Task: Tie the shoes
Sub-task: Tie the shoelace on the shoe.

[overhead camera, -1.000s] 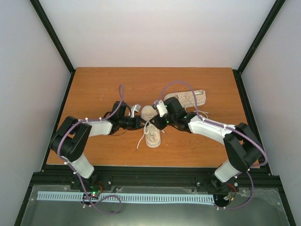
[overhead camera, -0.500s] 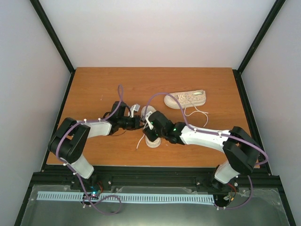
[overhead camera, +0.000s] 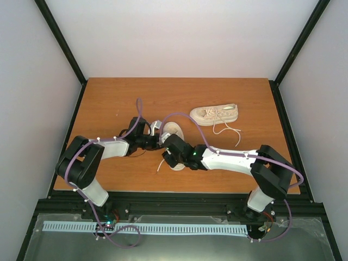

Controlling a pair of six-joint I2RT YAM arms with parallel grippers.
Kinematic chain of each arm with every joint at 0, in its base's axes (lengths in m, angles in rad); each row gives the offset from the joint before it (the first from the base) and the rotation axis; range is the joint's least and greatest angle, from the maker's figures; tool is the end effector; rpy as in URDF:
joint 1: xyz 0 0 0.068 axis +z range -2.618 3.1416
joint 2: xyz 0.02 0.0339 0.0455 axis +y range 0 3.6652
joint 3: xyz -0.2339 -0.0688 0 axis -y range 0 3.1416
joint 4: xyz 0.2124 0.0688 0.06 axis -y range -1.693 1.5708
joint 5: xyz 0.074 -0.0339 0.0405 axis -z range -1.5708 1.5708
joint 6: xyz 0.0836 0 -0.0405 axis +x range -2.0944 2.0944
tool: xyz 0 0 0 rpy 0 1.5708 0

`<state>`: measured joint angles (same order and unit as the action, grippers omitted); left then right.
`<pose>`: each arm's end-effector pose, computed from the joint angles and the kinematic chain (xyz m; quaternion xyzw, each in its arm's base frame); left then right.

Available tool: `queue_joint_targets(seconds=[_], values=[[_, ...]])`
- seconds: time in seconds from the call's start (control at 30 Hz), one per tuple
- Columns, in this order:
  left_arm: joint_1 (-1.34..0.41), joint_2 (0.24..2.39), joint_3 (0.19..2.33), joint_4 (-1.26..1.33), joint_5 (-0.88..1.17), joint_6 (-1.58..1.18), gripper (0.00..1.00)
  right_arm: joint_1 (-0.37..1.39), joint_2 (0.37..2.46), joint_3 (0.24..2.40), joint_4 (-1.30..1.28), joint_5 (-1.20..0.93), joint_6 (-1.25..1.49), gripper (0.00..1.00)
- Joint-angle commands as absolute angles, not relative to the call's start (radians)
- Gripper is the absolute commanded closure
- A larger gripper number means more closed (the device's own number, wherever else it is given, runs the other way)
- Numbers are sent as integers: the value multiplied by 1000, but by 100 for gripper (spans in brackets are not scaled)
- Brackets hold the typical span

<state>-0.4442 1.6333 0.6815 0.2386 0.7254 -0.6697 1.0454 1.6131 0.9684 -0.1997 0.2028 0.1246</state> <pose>0.2561 -0.1833 0.1194 0.0509 0.8615 -0.4794 0.1594 0.1847 0.2851 0.1510 -0.3810 0.8491 0.1163 0.3469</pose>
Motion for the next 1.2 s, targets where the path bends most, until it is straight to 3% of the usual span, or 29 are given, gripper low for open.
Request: queue_joint_targets(seconds=[0.0, 0.13, 0.3, 0.4, 1.17], values=[[-446, 1606, 684, 236, 726, -671, 99, 1069, 1644, 1006, -206, 250, 113, 54], [-447, 1606, 683, 235, 725, -670, 99, 1074, 1659, 1019, -213, 273, 112, 60], [-446, 1606, 685, 235, 725, -668, 99, 1074, 1649, 1026, -220, 313, 123, 86], [-446, 1606, 684, 233, 721, -667, 99, 1074, 1629, 1025, -216, 310, 120, 96], [-446, 1557, 665, 198, 632, -643, 99, 836, 1539, 979, -146, 50, 171, 97]])
